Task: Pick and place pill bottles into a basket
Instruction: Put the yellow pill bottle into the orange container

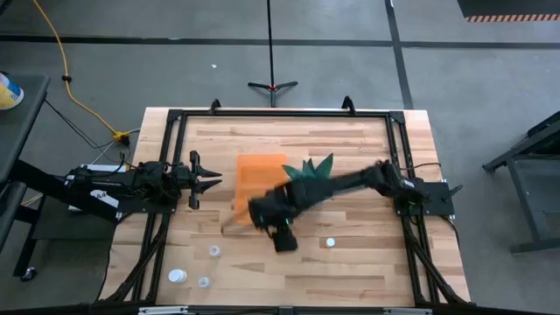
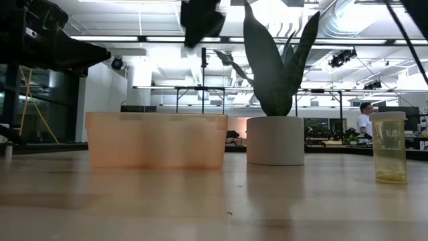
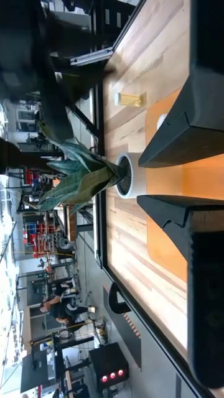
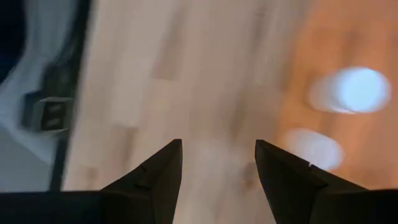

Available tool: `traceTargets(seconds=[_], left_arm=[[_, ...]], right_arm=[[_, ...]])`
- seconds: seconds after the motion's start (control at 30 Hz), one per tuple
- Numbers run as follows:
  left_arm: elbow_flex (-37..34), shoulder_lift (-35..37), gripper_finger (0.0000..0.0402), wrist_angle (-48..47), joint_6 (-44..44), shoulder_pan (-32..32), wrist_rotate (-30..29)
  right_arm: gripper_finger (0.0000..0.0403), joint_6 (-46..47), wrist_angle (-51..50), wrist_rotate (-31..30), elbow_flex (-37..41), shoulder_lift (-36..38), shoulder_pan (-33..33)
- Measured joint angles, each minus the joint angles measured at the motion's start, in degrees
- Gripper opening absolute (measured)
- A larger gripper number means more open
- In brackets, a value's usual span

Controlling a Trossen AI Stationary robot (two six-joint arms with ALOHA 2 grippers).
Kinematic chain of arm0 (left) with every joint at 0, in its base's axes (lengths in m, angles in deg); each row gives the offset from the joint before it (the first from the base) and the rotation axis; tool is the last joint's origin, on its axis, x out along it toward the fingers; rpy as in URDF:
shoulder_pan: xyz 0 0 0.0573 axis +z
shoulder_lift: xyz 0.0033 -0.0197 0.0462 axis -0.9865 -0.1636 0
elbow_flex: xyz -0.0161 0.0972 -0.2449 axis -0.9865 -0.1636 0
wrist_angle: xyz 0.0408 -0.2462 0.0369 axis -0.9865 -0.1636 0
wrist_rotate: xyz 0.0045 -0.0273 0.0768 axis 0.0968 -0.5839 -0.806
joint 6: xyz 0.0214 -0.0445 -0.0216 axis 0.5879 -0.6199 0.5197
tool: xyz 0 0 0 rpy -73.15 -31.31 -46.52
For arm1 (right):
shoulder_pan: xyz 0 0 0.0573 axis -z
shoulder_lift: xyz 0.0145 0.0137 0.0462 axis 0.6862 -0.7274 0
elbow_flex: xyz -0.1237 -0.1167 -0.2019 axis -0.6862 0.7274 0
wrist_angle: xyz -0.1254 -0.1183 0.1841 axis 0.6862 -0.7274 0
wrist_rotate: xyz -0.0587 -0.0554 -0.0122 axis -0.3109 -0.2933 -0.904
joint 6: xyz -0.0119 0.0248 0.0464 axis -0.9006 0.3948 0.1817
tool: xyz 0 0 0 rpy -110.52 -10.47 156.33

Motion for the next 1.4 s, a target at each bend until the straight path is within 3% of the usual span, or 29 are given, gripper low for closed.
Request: traceTargets(seconds=[0.2, 0.4, 0.53, 0.67, 0.83, 1.0, 1.07, 1.2, 1.4], left_arm=[[0.02, 0.00, 0.0117, 0.00, 0.00, -0.02, 0.00], [0.00, 0.00, 0.0117, 0.02, 0.00, 0.00, 0.00], [0.01, 0.01, 0.0117, 0.01, 0.00, -0.01, -0.01], [0.01, 0.00, 0.0117, 0.01, 0.00, -0.01, 0.00], [0.01, 0.00, 0.0117, 0.02, 0.00, -0.01, 0.00], [0.01, 0.00, 0.0117, 0.00, 0.00, -0.01, -0.01], [0.01, 0.01, 0.0117, 0.00, 0.00, -0.01, -0.01], [0.02, 0.00, 0.0117, 0.01, 0.00, 0.00, -0.01], [0.01, 0.01, 0.0117, 0.02, 0.01, 0.00, -0.02]], right_arm=[[0.0180, 4.43, -3.95, -9.37, -1.72, 0.00, -8.01], [0.0165, 19.81, -14.65, -20.85, -1.68, 0.00, -15.19], [0.0152, 29.16, -20.00, -23.10, -1.68, 0.00, -18.88], [0.0145, 34.79, -21.00, -26.21, -1.68, 0.00, -21.68], [0.0145, 36.30, -20.50, -37.68, -1.68, 0.00, -24.09], [0.0146, 37.81, -18.77, -35.88, -1.68, 0.00, -24.78], [0.0147, 38.54, -17.98, -38.37, -0.54, 0.08, -25.52], [0.0145, 43.63, -17.07, -45.26, 5.71, 0.24, -27.32], [0.0146, 52.96, -19.33, -44.83, 15.85, 2.97, -28.40]])
